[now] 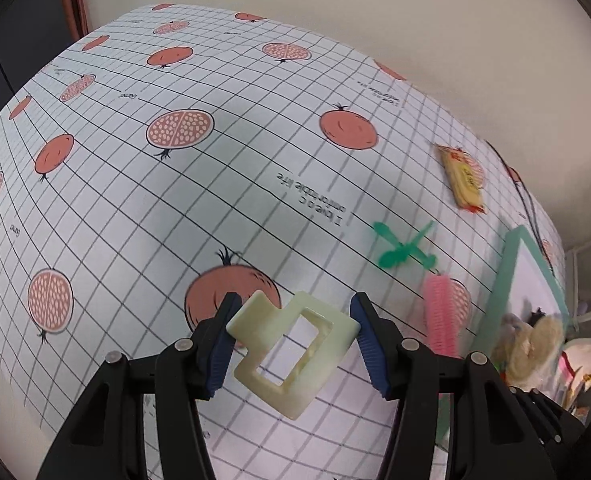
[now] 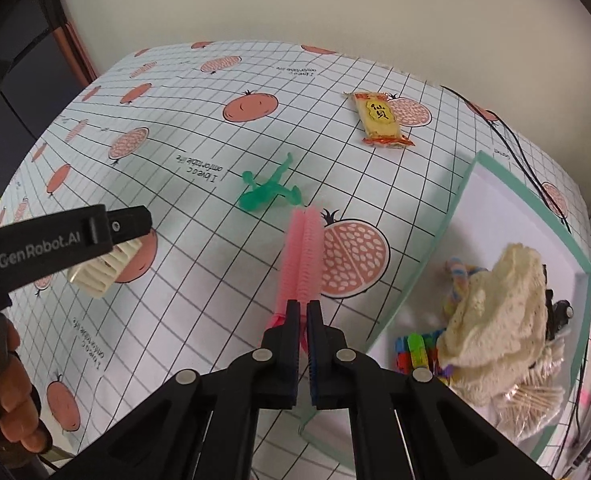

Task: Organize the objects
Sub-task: 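Carry the hair clip and pink curler toward the tray with both grippers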

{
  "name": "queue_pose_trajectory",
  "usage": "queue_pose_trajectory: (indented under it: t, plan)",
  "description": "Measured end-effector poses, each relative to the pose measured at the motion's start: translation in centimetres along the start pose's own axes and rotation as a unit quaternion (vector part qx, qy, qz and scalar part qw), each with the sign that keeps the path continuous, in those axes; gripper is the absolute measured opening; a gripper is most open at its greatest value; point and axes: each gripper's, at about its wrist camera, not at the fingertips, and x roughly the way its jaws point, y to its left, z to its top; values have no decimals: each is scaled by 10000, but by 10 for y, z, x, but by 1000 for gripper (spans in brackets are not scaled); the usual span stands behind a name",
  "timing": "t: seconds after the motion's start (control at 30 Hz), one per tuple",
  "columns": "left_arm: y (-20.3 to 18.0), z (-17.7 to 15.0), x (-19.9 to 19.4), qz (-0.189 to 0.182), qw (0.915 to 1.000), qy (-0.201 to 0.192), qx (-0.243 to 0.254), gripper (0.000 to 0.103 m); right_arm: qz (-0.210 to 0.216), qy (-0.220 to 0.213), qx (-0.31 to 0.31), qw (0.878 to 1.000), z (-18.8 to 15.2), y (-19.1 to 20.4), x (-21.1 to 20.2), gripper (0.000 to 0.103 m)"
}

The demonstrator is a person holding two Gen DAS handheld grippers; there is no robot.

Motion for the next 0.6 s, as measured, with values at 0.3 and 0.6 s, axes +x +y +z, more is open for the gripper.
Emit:
queue_pose_trajectory:
  t: [0.3,0.6]
  plan:
    - [-3,-18,-19,-233,9997,-60,-81,58,146,-213,53,9997,-9,2,-26,0]
    - [-7,-29,-28,-299,9994,-139,54,58,201,-274,-6,9994,-13,7,-33,0]
